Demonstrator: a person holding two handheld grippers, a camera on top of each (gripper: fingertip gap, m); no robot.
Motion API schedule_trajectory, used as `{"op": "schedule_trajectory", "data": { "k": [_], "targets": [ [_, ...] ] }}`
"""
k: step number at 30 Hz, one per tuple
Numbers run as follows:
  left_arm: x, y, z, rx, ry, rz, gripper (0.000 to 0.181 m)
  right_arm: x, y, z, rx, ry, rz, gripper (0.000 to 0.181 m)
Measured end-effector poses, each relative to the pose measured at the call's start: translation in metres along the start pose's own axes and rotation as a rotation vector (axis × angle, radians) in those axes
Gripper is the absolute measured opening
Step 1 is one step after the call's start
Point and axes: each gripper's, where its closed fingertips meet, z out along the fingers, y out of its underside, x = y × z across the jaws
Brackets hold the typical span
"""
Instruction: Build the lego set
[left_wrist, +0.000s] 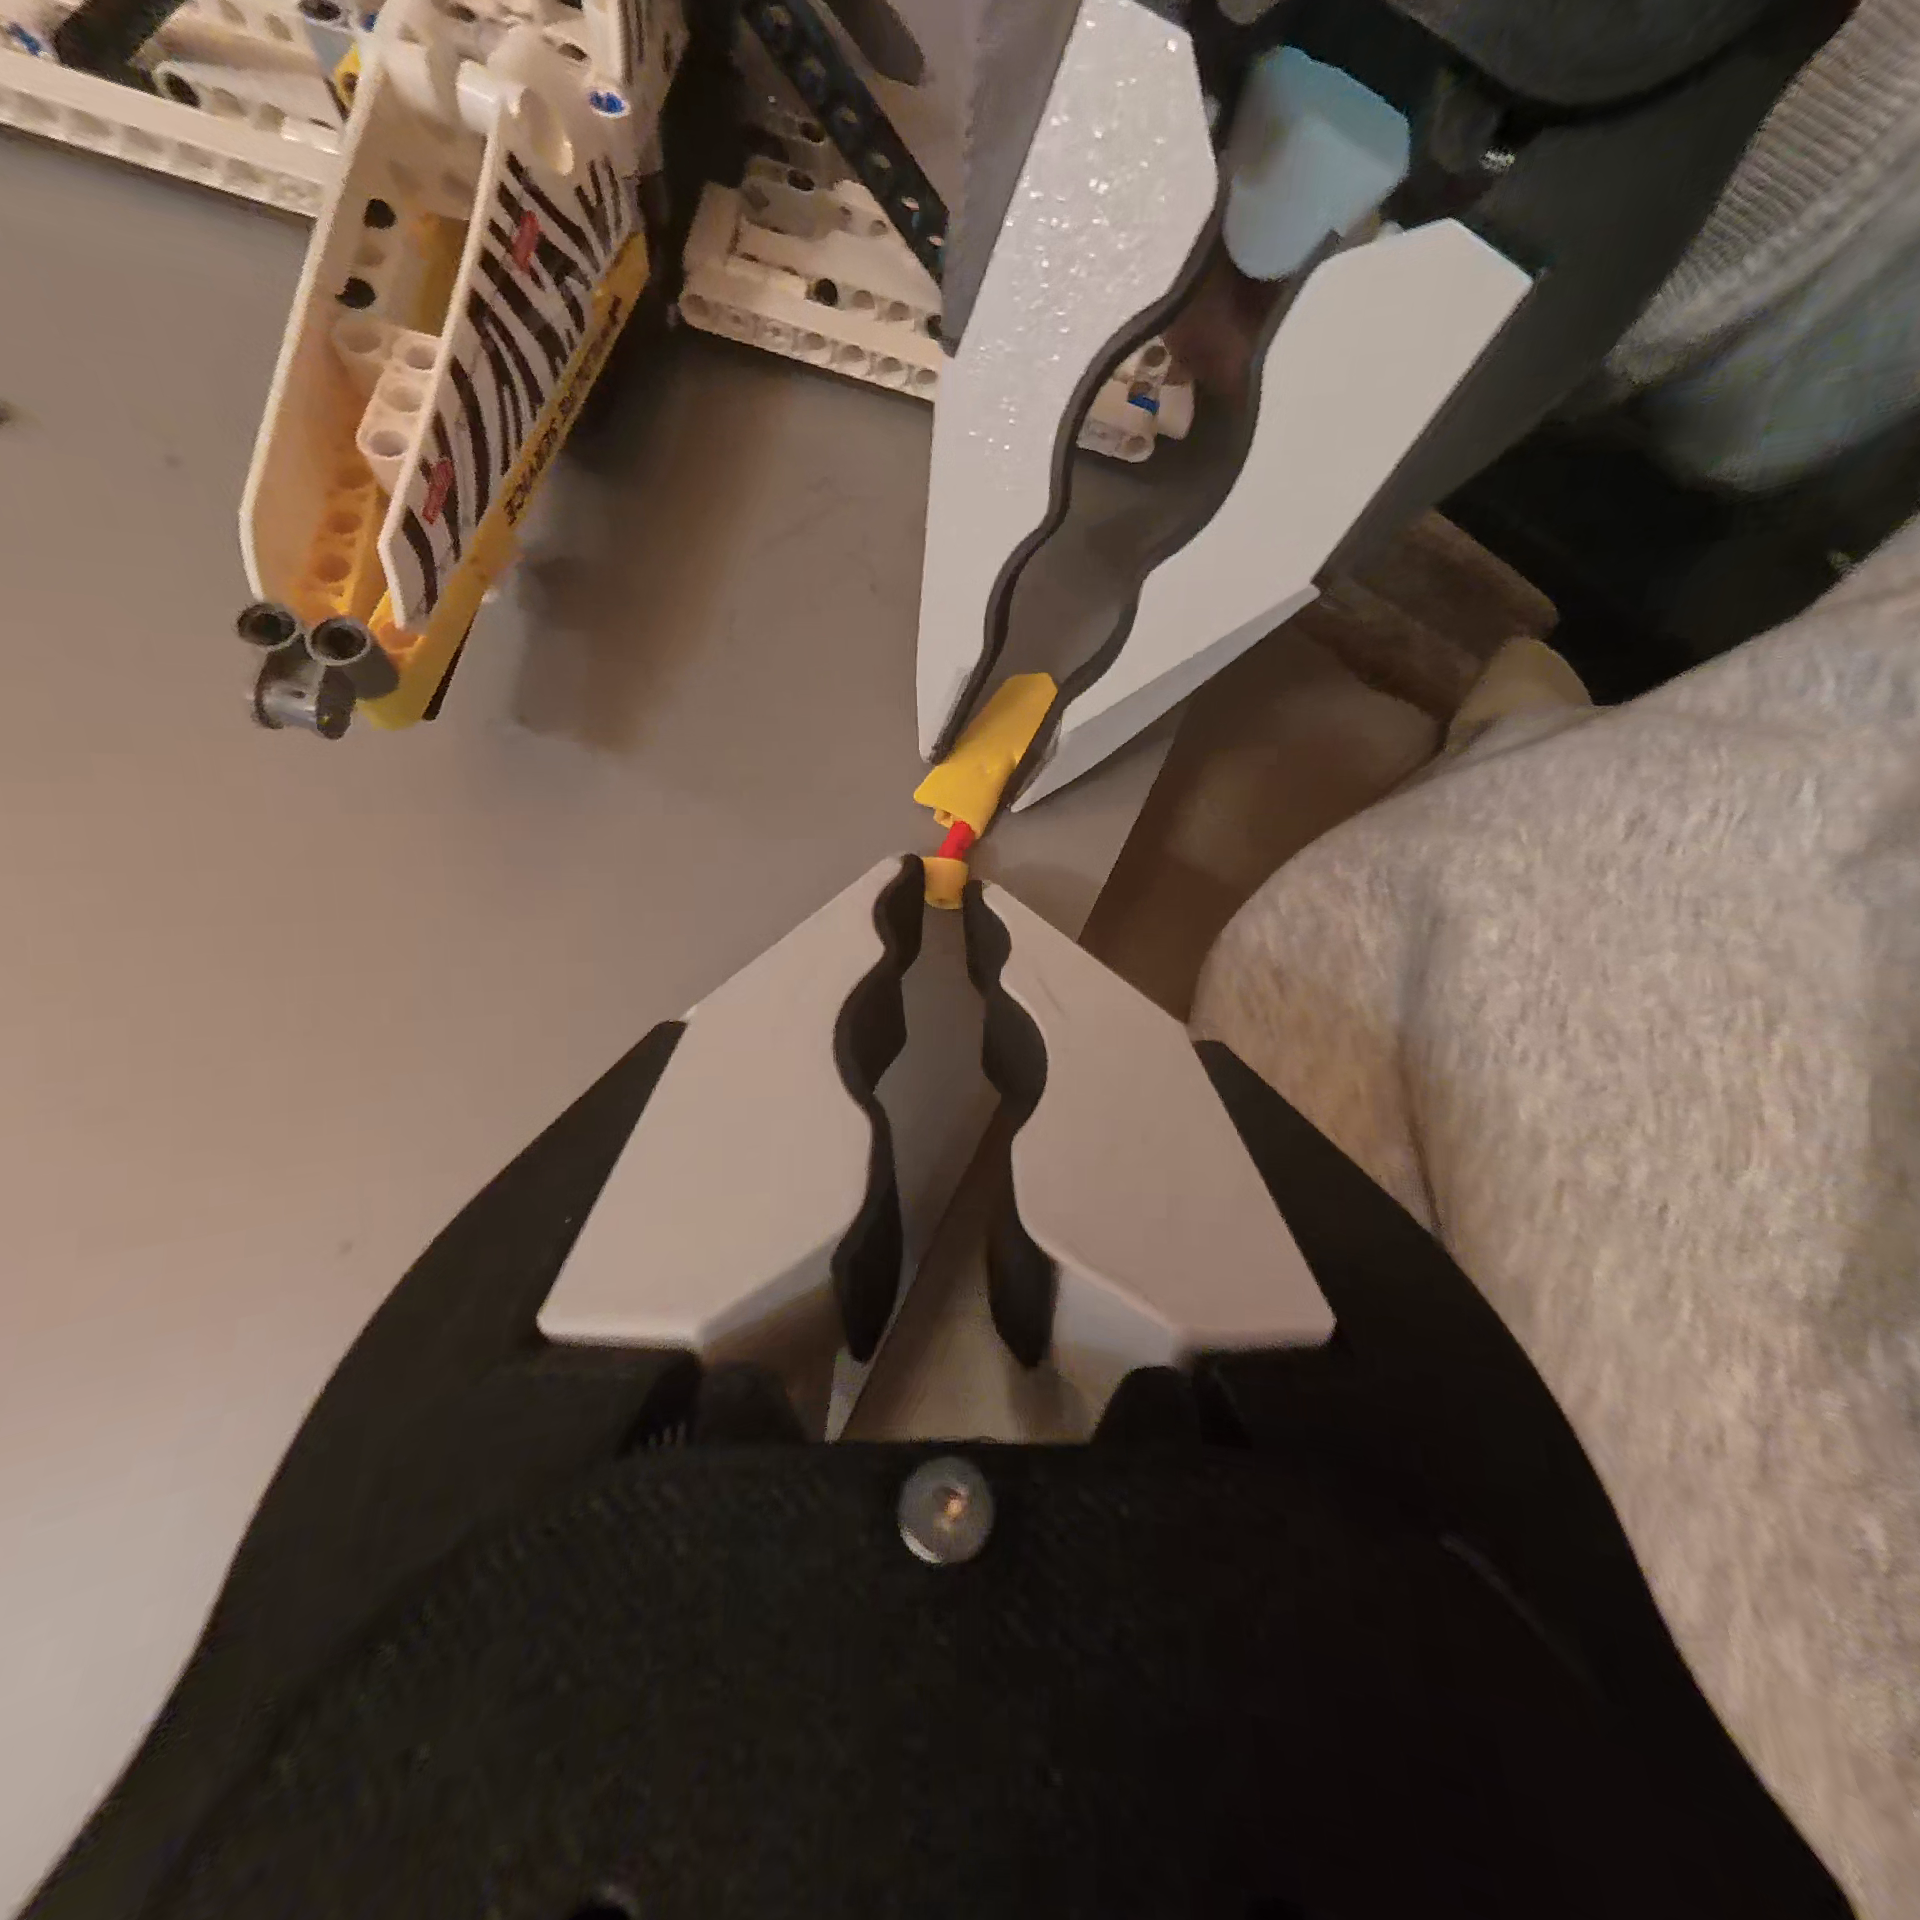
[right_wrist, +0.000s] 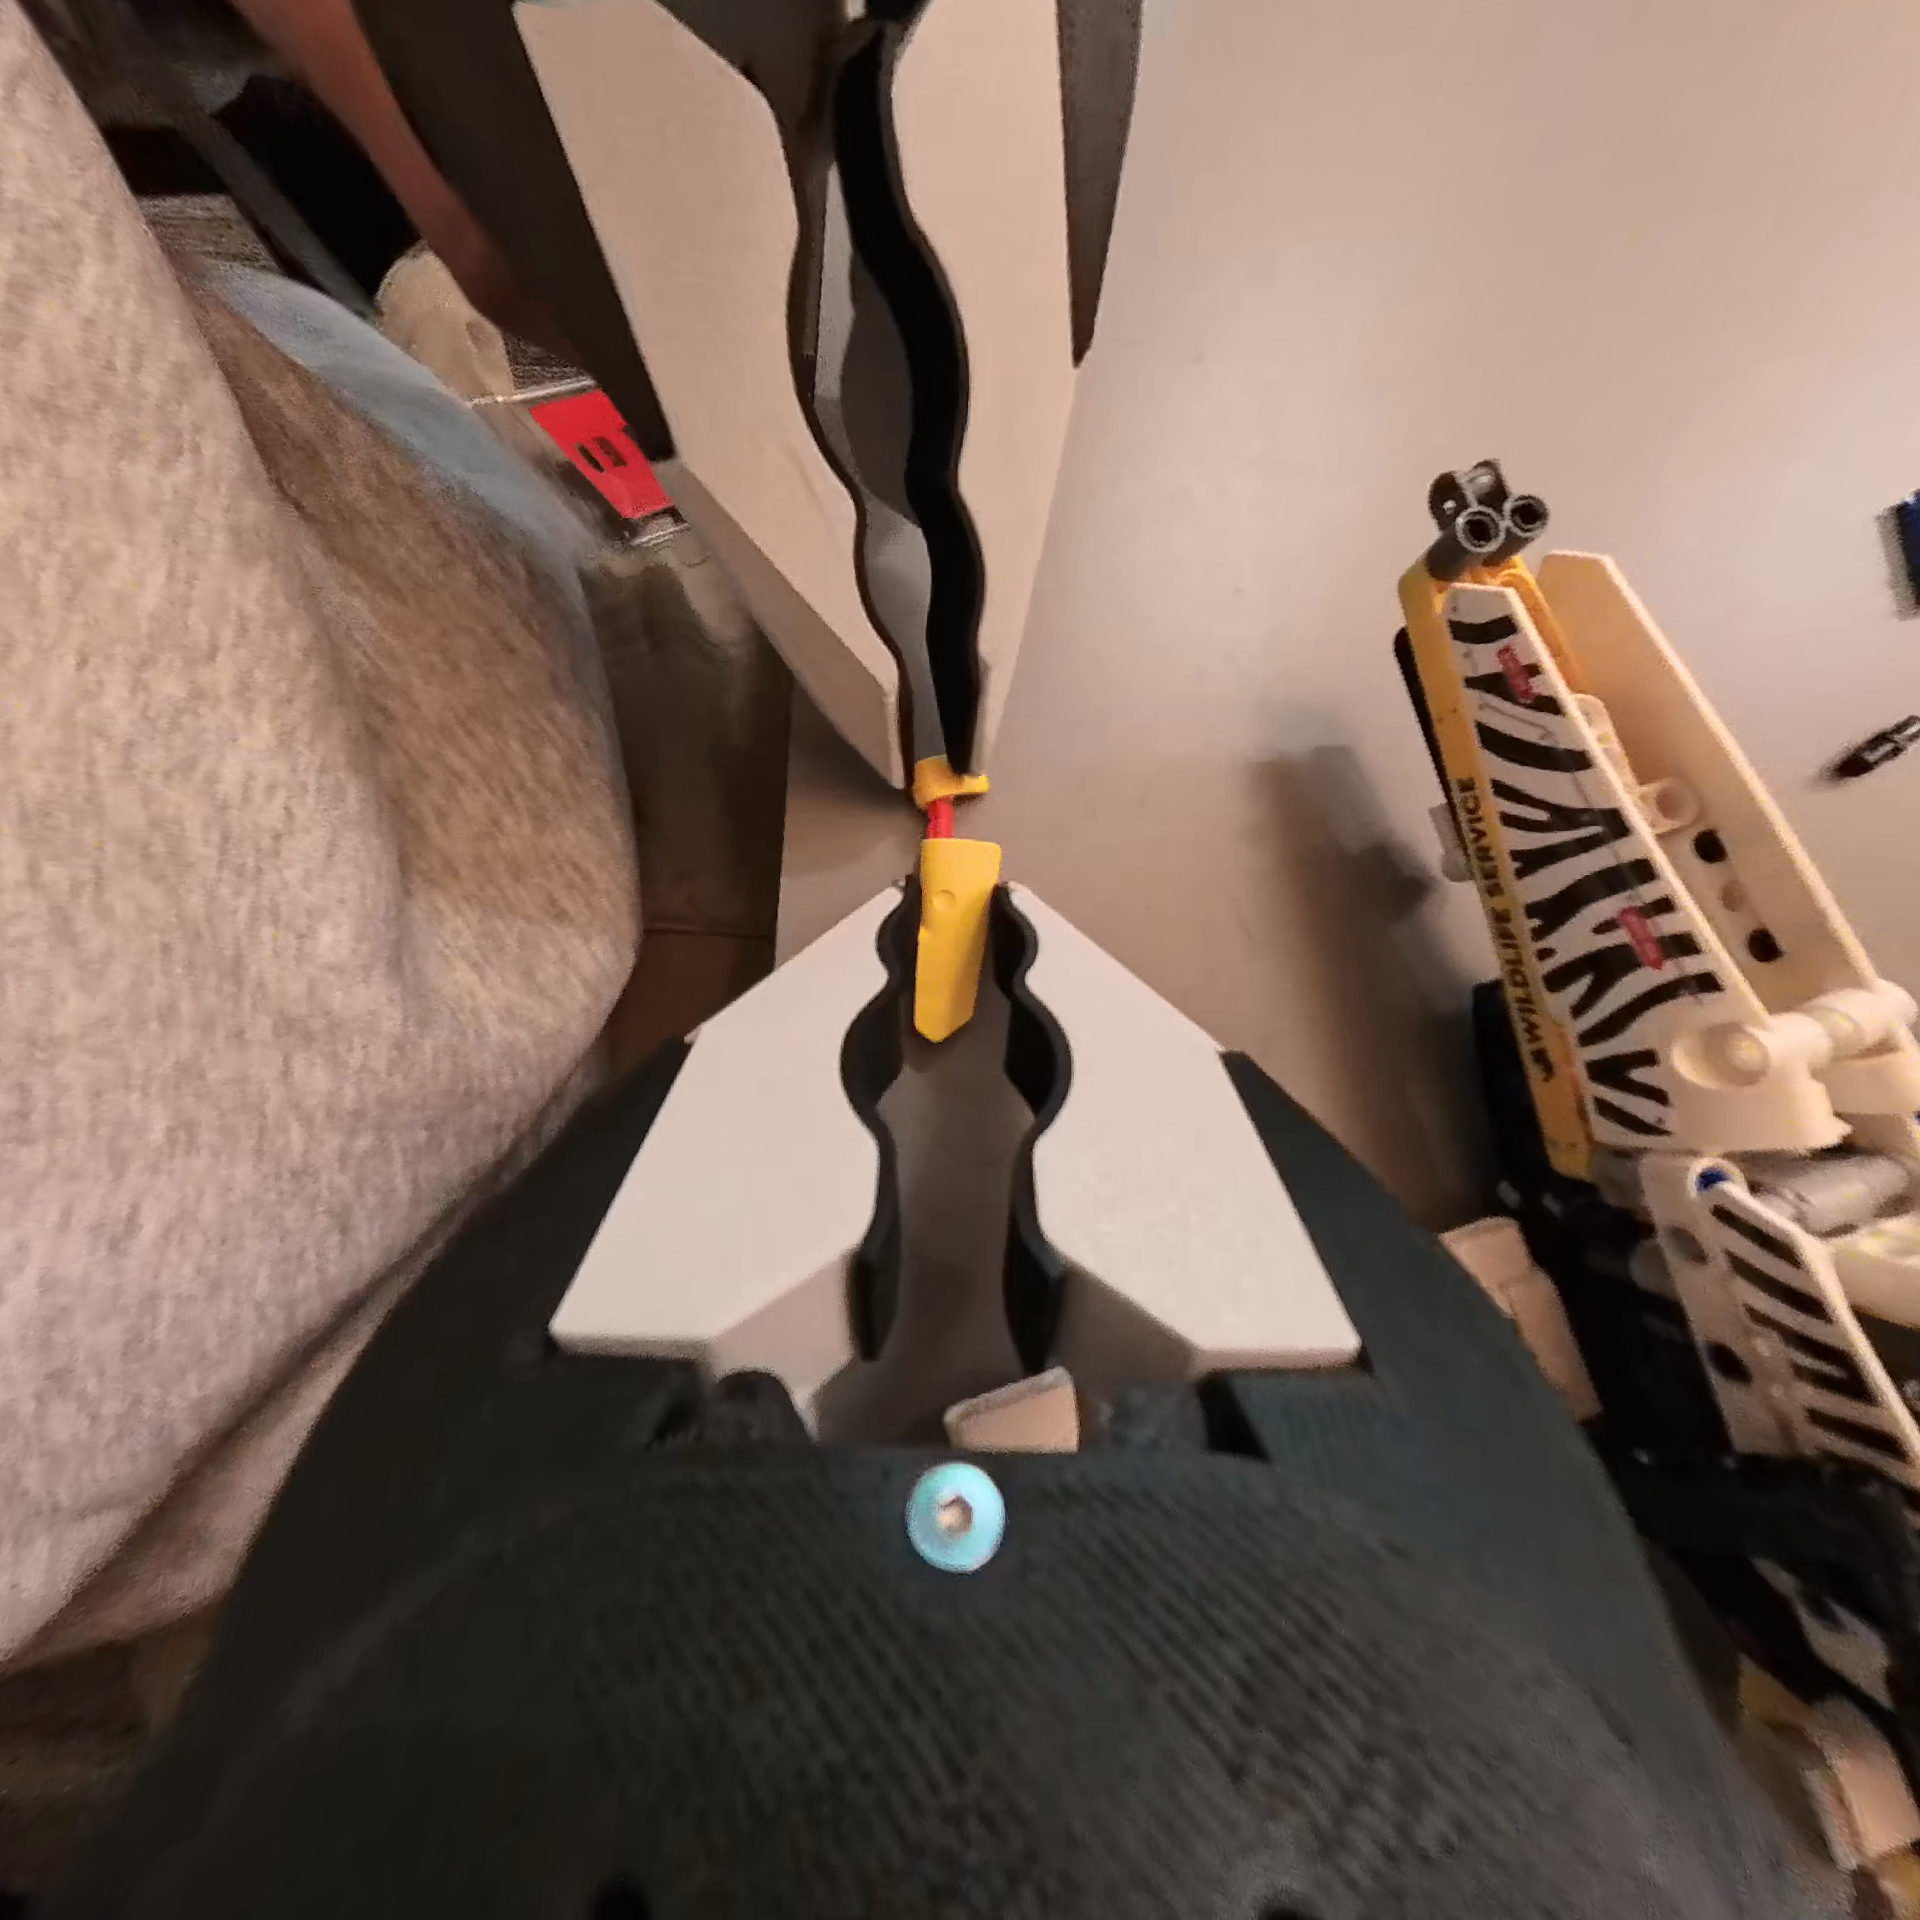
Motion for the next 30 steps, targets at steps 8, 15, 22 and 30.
{"op": "schedule_trajectory", "data": {
  "k": [8,15,22,30],
  "targets": [
    [0.002,0.001,-0.001,-0.022,0.113,0.026,0.004,-0.003,-0.001,0.001,0.000,-0.075,-0.022,0.012],
    [0.005,0.003,0.001,-0.023,0.162,0.033,0.000,-0.005,-0.004,0.002,-0.027,-0.150,-0.005,0.012],
    [0.008,0.003,-0.011,0.006,0.159,0.018,0.008,-0.002,-0.001,-0.001,-0.031,-0.108,0.024,0.012],
    [-0.007,0.004,-0.018,0.038,-0.015,-0.151,0.012,0.004,-0.006,0.002,-0.021,-0.086,0.028,0.012]
  ]
}}
